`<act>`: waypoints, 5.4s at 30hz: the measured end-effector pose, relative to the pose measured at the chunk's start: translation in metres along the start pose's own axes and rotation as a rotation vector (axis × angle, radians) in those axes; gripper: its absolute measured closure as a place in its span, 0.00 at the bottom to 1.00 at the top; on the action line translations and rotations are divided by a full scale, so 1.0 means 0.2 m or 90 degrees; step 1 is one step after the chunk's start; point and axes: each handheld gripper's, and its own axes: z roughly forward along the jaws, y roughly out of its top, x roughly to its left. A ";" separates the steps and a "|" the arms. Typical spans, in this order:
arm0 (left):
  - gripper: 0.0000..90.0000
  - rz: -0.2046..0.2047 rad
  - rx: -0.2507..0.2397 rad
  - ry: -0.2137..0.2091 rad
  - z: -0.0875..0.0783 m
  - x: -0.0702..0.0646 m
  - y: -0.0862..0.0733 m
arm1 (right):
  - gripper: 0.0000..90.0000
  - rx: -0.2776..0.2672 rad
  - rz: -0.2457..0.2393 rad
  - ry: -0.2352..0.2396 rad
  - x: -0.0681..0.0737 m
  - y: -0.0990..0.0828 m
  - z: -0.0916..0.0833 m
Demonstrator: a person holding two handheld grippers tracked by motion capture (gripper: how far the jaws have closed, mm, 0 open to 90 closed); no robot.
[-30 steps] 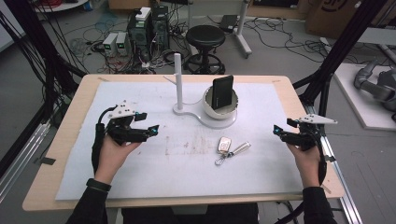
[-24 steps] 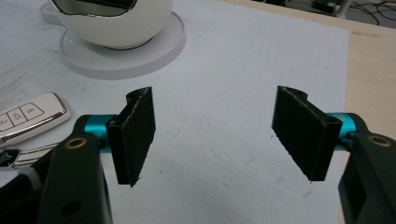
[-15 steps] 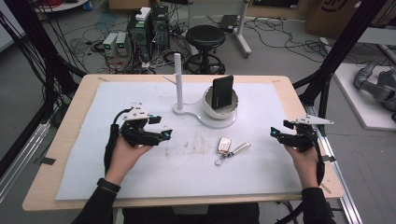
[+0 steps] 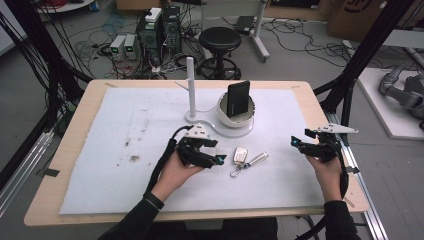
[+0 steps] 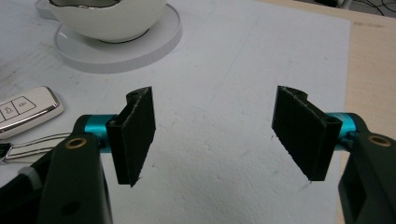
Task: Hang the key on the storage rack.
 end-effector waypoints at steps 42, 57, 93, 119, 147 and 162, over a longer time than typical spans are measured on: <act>0.82 0.054 0.170 0.027 0.55 -0.10 0.06 | 0.34 -0.010 0.000 0.000 -0.02 0.01 -0.02; 0.64 0.032 0.187 0.012 0.51 -0.09 0.06 | 0.34 -0.011 0.000 -0.003 -0.03 0.01 -0.03; 0.82 -0.036 -0.026 0.048 0.00 0.08 0.12 | 0.34 -0.016 0.001 -0.006 -0.02 0.01 -0.04; 0.82 -0.147 -0.149 0.069 -0.44 0.49 0.26 | 0.34 -0.015 -0.001 -0.006 -0.02 0.01 -0.04; 0.82 -0.230 -0.151 0.013 -0.41 0.77 0.31 | 0.34 -0.015 0.000 -0.009 -0.03 0.01 -0.04; 0.49 -0.257 -0.134 0.102 -0.41 0.77 0.24 | 0.34 -0.015 0.001 -0.010 -0.03 0.00 -0.04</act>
